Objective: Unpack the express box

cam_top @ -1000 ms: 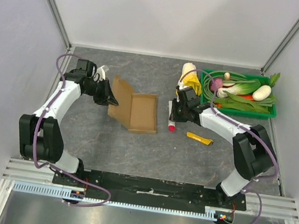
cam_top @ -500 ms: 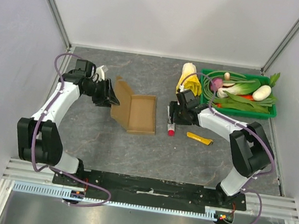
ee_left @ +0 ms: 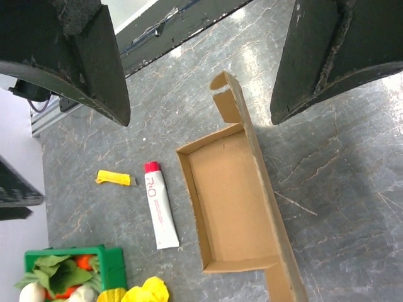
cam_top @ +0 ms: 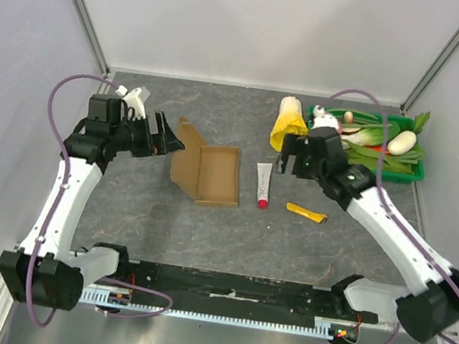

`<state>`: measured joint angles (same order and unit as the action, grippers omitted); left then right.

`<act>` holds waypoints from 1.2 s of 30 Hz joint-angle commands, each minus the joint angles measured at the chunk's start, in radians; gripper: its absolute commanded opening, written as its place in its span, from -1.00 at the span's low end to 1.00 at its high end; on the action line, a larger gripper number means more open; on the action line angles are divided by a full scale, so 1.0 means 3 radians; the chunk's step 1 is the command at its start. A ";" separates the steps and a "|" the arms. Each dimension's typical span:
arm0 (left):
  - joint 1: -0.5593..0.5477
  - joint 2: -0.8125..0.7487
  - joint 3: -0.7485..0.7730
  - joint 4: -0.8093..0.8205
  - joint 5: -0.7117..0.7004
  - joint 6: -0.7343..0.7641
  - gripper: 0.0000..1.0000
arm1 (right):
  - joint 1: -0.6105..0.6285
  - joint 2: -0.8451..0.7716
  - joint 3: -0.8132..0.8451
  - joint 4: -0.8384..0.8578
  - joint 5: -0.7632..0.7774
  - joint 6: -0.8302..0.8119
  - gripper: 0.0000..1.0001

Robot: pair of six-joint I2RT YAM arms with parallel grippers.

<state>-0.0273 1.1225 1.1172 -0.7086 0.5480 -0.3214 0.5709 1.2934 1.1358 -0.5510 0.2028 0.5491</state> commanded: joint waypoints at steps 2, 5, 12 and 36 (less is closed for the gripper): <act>0.0014 -0.0453 0.0218 -0.0158 -0.0205 -0.0278 0.96 | -0.0016 -0.0863 0.0314 -0.0489 0.0515 0.0000 0.96; 0.0014 -0.0770 0.0376 -0.0500 -0.0755 -0.0508 0.96 | -0.0011 -0.1252 0.0432 -0.0612 0.0862 -0.0071 0.96; 0.0014 -0.1450 0.0801 -0.1237 -0.0998 -0.0632 0.98 | -0.0016 -0.1841 0.0841 -0.1113 0.1538 -0.0128 0.96; 0.0014 -0.1671 0.1701 -0.2260 -0.1121 -0.0555 0.99 | -0.0016 -0.1913 0.2023 -0.1835 0.1099 -0.0383 0.96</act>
<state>-0.0273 0.5934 1.5913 -1.3308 0.2111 -0.4679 0.5655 0.6949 1.7355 -1.0496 0.5816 0.4290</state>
